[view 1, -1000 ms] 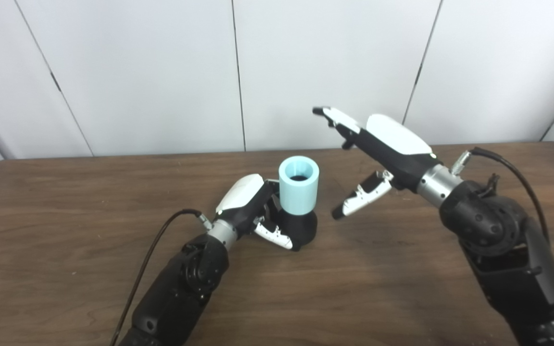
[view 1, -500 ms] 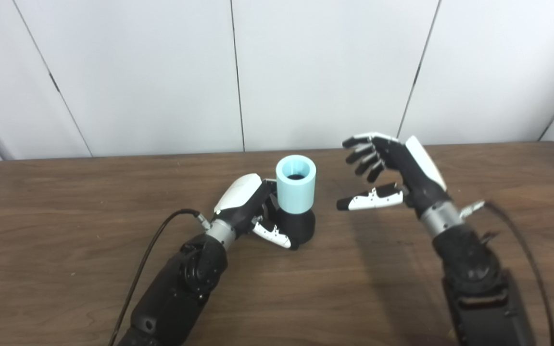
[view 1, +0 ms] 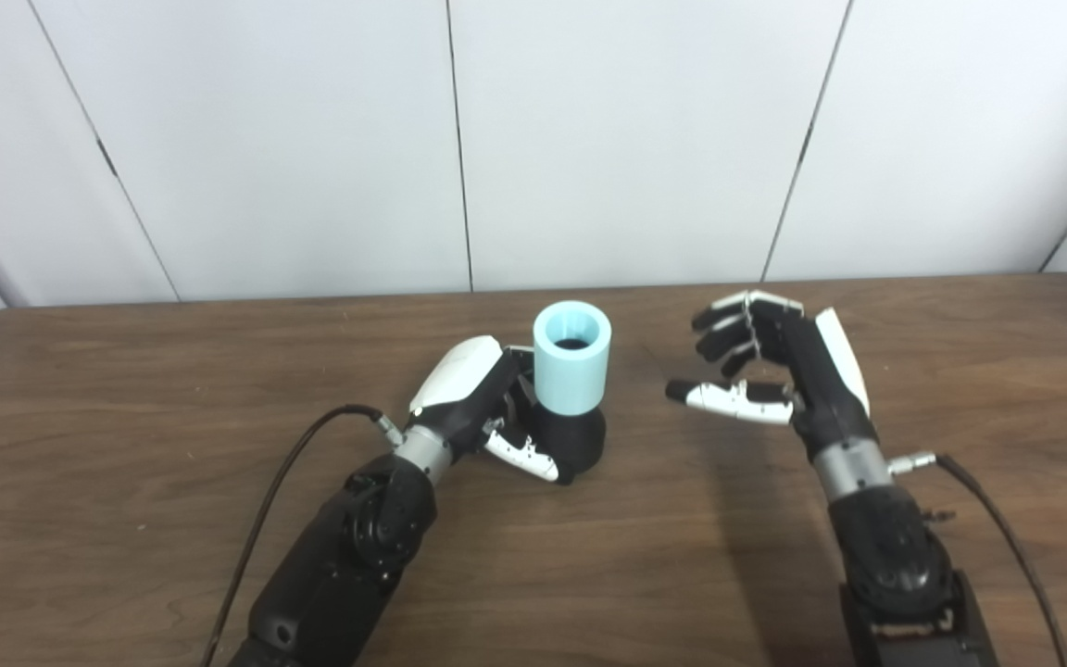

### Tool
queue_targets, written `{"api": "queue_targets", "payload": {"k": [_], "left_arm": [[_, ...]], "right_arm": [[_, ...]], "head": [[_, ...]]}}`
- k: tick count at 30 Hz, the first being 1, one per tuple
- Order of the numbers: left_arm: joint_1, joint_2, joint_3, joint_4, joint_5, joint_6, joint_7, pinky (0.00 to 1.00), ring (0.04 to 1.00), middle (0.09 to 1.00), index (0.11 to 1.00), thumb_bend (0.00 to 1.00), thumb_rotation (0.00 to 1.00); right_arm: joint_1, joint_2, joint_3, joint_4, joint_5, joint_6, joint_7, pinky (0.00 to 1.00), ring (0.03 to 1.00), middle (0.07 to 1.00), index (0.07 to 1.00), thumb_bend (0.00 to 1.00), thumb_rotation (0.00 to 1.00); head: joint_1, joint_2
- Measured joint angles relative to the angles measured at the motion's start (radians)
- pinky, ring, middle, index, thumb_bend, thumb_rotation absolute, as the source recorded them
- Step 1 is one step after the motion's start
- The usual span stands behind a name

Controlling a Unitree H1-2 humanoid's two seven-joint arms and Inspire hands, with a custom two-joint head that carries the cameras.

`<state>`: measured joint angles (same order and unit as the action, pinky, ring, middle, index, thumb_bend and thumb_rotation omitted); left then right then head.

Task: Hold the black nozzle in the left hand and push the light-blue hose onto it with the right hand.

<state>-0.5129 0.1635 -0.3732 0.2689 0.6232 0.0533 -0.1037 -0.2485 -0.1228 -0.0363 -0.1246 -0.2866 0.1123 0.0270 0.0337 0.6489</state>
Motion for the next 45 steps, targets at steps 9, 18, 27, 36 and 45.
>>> {"api": "queue_targets", "payload": {"k": [9, 18, 27, 36, 45], "left_arm": [[0.002, 0.0, 0.006, -0.004, -0.003, 0.002, 0.001, 0.33, 0.426, 0.452, 0.52, 0.52, 0.0], [0.051, 0.009, 0.061, -0.03, -0.088, -0.147, 0.027, 0.71, 0.859, 0.901, 0.899, 1.0, 0.34], [0.113, 0.012, 0.151, -0.073, -0.208, -0.201, 0.038, 0.72, 0.814, 0.847, 0.888, 0.95, 0.31], [0.195, -0.005, 0.262, -0.106, -0.318, -0.202, 0.066, 0.64, 0.76, 0.805, 0.848, 0.88, 0.27], [0.218, -0.024, 0.327, -0.154, -0.391, -0.215, 0.09, 0.66, 0.752, 0.79, 0.836, 0.86, 0.27]], "right_arm": [[0.026, 0.003, 0.015, -0.021, 0.015, -0.002, -0.014, 0.42, 0.564, 0.669, 0.704, 0.77, 0.02], [0.039, -0.007, 0.022, -0.021, 0.015, -0.006, -0.015, 0.42, 0.563, 0.667, 0.705, 0.77, 0.03], [0.039, -0.006, 0.023, -0.021, 0.029, -0.01, -0.021, 0.42, 0.561, 0.667, 0.705, 0.76, 0.02], [0.043, -0.006, 0.023, -0.033, 0.038, -0.011, -0.021, 0.42, 0.562, 0.667, 0.707, 0.76, 0.02], [0.06, -0.006, 0.016, -0.048, 0.065, -0.01, -0.021, 0.43, 0.563, 0.676, 0.717, 0.76, 0.02]], "head": [[-0.003, 0.003], [-0.003, 0.005], [-0.002, 0.003], [0.0, 0.002], [0.003, -0.006]]}}
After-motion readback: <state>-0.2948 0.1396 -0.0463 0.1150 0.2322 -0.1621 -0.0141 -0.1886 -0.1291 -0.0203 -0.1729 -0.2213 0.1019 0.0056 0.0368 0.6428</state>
